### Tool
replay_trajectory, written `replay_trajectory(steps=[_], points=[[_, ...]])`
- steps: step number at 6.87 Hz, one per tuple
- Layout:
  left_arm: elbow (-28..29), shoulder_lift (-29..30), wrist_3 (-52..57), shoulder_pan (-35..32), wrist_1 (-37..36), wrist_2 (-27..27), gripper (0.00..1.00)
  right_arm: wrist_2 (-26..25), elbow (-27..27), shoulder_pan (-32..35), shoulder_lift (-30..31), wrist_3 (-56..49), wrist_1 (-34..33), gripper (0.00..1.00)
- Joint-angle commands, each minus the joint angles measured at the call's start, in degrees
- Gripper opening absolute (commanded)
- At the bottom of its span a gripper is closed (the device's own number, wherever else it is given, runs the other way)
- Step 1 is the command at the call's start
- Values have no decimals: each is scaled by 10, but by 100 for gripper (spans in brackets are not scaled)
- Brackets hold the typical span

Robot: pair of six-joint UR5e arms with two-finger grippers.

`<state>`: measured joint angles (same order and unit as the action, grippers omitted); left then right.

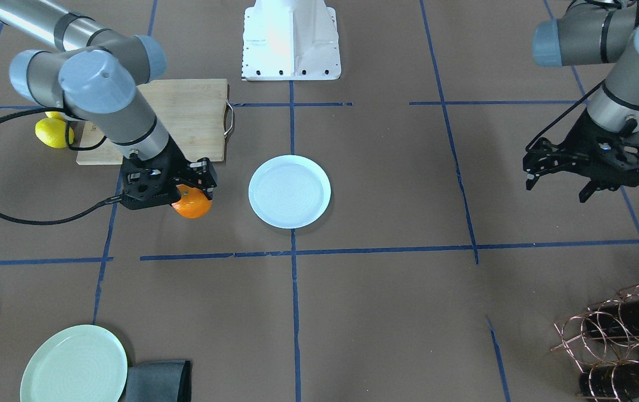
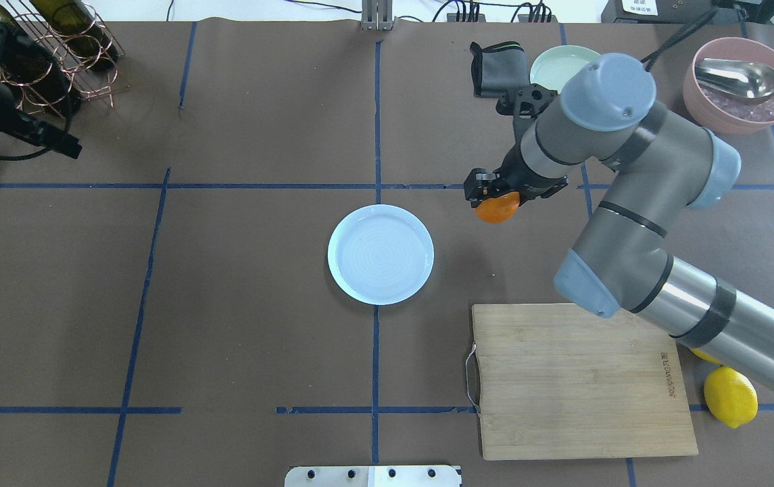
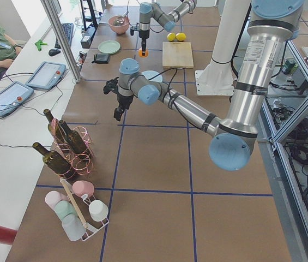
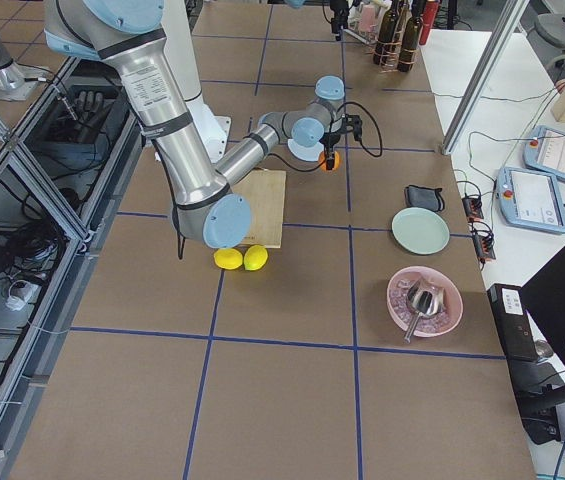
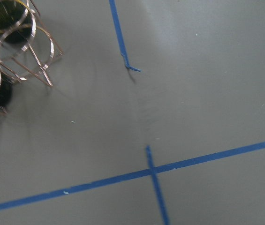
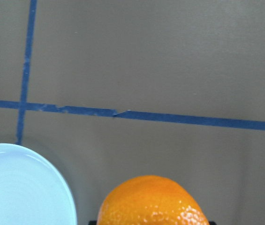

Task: Pick orange to plate
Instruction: 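Carry the orange with the right gripper over the light blue plate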

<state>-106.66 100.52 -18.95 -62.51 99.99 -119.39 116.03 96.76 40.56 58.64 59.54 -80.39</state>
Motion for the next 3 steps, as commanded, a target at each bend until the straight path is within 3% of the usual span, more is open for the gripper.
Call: replay_trajectory(steps=[1, 3], points=[[-4, -50, 69, -35, 4, -1, 100, -55, -39, -57, -72, 37, -15, 0], [6, -80, 186, -82, 3, -2, 100, -86, -96, -95, -116, 38, -14, 0]])
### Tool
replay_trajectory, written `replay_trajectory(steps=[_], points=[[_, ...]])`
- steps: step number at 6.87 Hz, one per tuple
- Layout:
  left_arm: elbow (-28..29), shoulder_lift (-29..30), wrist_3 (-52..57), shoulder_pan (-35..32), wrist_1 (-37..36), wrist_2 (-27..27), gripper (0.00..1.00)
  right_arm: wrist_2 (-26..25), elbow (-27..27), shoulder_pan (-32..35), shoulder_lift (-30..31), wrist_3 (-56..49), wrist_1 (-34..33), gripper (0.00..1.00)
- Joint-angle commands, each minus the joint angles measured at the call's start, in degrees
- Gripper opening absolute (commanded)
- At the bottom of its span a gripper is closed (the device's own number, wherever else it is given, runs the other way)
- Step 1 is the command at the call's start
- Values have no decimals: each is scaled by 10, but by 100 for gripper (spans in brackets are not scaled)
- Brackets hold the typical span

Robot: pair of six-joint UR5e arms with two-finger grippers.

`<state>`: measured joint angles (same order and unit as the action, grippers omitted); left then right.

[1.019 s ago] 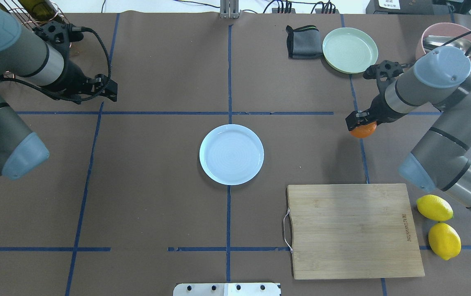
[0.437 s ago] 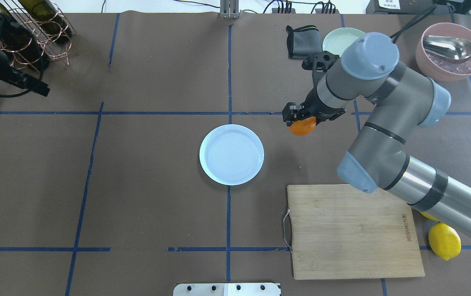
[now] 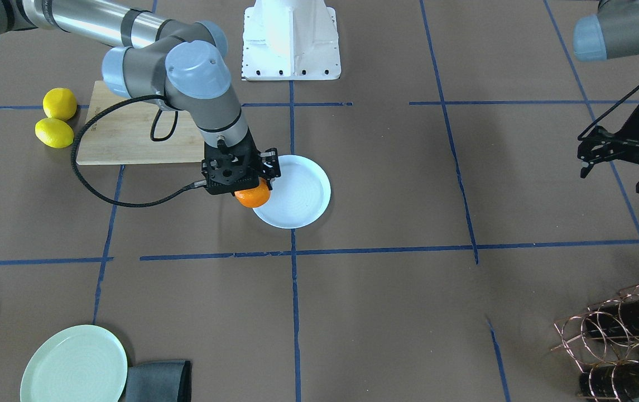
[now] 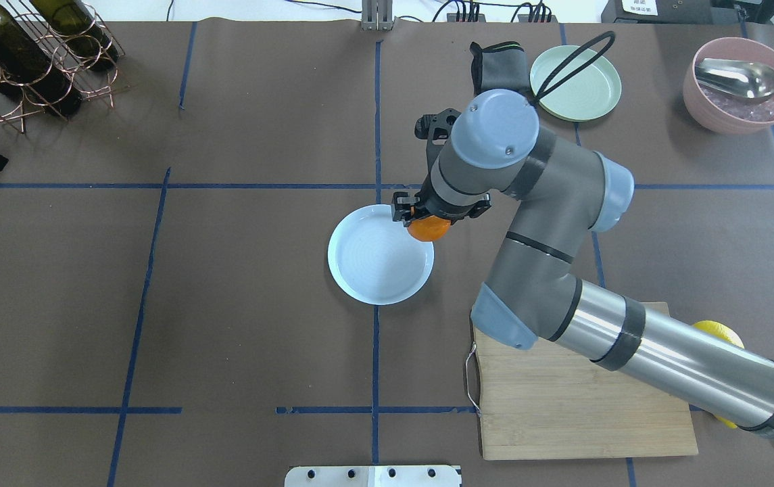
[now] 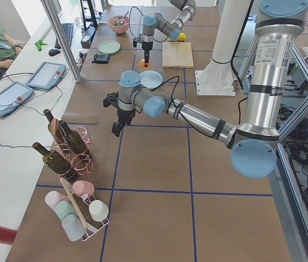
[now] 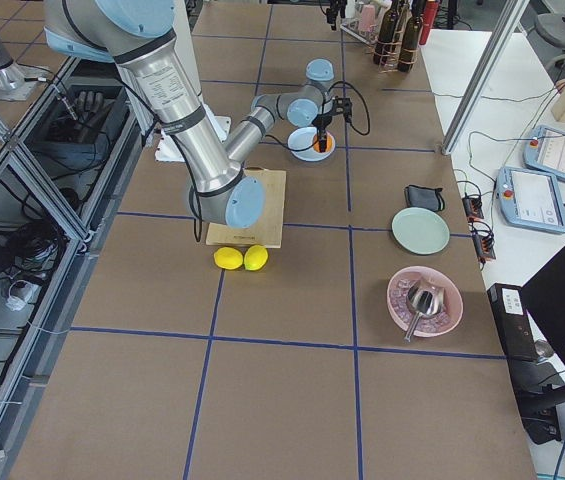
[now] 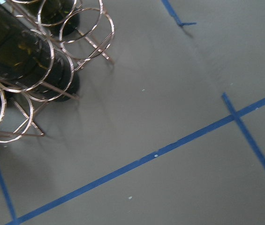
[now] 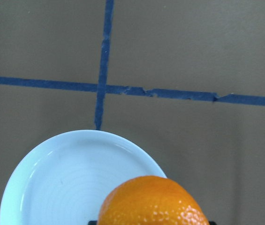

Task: Pick orange to plate
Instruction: 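Carry the orange with the right gripper over the light blue plate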

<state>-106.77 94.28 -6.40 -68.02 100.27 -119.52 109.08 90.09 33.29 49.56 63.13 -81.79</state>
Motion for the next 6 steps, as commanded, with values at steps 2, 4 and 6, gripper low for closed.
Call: replay_trajectory(steps=[2, 4, 6], points=[[14, -21, 65, -63, -4, -39, 100, -27, -86, -41, -64, 1, 2, 0], [23, -21, 65, -73, -4, -47, 100, -27, -96, -44, -65, 6, 7, 73], [23, -21, 63, -74, -4, -47, 100, -33, -91, -46, -66, 6, 8, 100]])
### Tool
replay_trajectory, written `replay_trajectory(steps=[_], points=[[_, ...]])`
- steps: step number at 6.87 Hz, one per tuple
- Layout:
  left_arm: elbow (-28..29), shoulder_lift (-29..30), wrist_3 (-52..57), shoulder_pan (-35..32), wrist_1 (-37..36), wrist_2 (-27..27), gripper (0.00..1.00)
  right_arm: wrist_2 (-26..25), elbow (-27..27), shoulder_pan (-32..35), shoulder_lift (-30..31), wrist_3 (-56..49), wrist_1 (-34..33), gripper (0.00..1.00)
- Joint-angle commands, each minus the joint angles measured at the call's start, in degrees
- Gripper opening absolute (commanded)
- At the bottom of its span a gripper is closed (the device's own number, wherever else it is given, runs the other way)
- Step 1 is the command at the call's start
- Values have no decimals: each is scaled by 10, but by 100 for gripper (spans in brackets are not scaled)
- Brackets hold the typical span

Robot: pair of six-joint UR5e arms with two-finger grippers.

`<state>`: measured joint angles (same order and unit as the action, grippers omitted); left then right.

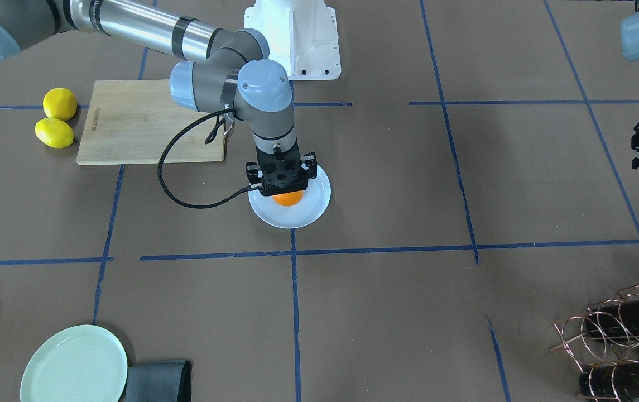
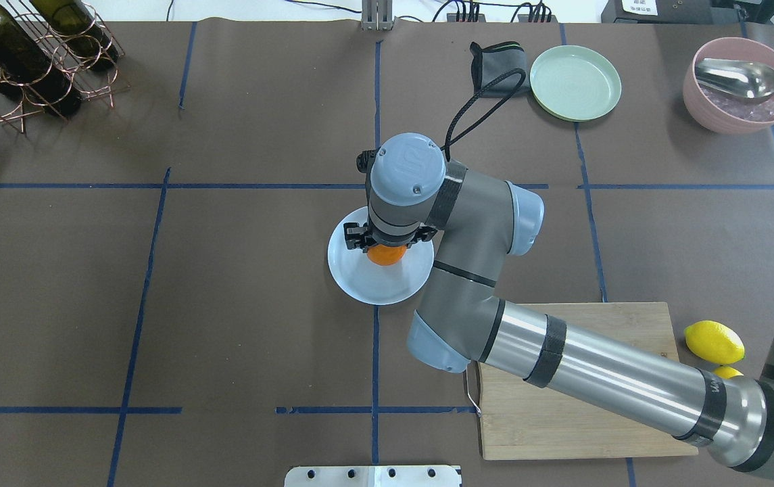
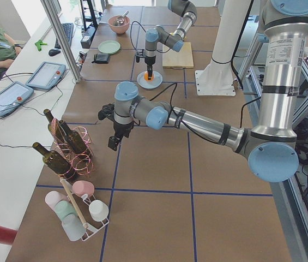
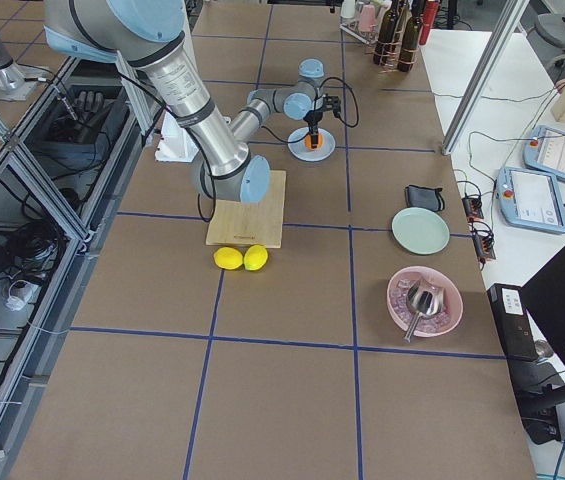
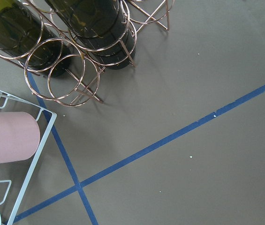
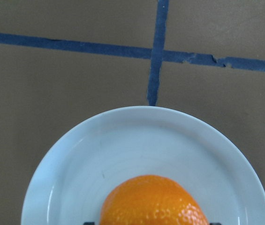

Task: Pick orange to plate
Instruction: 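Lower the orange onto the plate and open the right gripper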

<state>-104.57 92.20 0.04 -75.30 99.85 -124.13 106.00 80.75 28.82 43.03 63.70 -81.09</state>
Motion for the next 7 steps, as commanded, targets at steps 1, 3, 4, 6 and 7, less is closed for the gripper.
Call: replay_trajectory(steps=[1, 3, 4, 6, 7], points=[[1, 0, -1, -1, -1, -1, 100, -2, 17, 1, 3, -1, -3, 100], [8, 0, -1, -8, -3, -1, 100, 17, 88, 40, 15, -10, -53, 100], [16, 0, -1, -19, -10, -2, 100, 31, 150, 64, 29, -43, -134, 100], [17, 1, 5, -53, -58, -44, 100, 62, 284, 137, 128, -184, -233, 100], [17, 2, 20, -61, -92, -45, 100, 109, 303, 198, 183, -271, -236, 100]])
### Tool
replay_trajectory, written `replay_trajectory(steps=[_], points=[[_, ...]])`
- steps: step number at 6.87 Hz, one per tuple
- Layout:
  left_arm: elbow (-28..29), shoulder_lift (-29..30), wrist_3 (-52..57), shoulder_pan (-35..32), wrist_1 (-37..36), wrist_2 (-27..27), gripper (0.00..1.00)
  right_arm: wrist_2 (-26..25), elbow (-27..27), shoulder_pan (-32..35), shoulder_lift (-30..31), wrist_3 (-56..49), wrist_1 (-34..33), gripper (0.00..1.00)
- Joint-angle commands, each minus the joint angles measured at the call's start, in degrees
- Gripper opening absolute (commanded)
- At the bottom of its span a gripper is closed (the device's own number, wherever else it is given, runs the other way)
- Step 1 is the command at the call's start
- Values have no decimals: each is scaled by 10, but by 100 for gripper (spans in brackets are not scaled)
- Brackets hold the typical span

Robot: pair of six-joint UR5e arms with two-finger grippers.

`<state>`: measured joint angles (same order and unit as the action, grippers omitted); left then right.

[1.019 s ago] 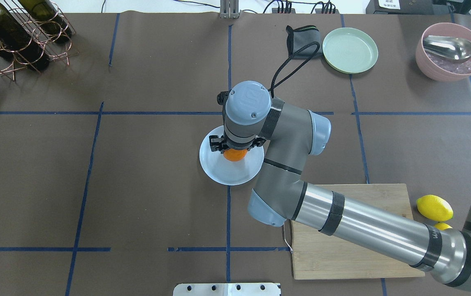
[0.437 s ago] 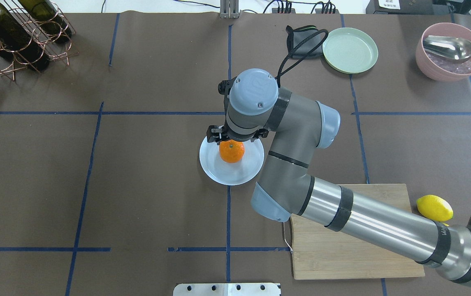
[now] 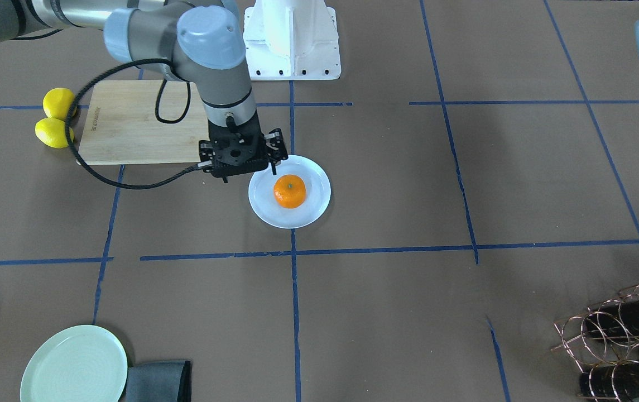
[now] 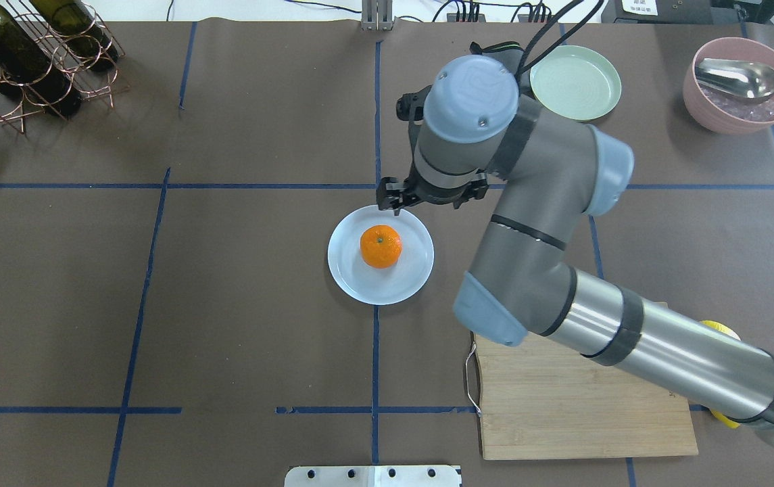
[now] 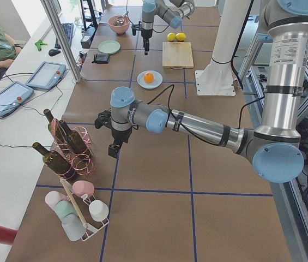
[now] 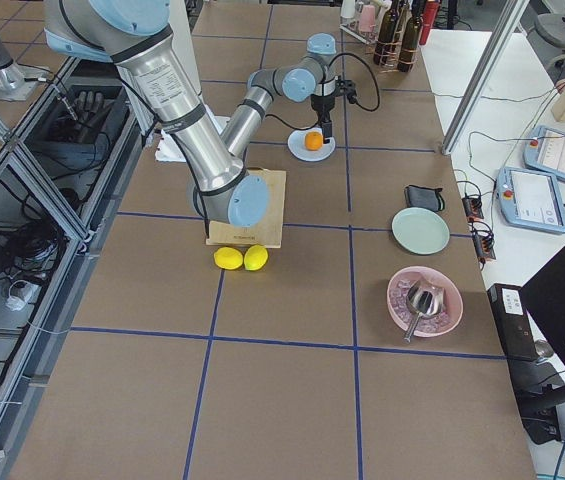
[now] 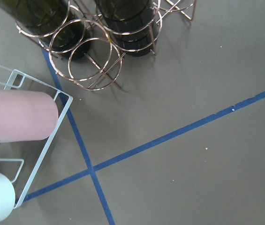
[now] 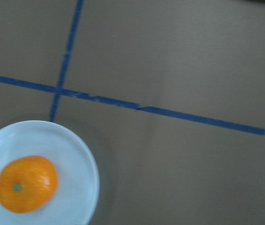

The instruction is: Pick orange to plate

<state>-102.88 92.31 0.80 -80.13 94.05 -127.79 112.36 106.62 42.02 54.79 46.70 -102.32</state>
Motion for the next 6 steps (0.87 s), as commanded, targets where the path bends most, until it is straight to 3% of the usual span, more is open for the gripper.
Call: replay_trajectory(steps=[1, 3, 5, 6], points=[[4, 1, 82, -36, -86, -9, 100, 88, 45, 128, 112, -195, -23, 100], [37, -19, 104, -71, -112, -67, 100, 133, 33, 254, 221, -417, -20, 100], [61, -28, 103, -77, -111, -90, 100, 191, -31, 362, 279, -534, -18, 100], [59, -41, 104, -78, -109, -91, 100, 193, -53, 407, 289, -569, -18, 100]])
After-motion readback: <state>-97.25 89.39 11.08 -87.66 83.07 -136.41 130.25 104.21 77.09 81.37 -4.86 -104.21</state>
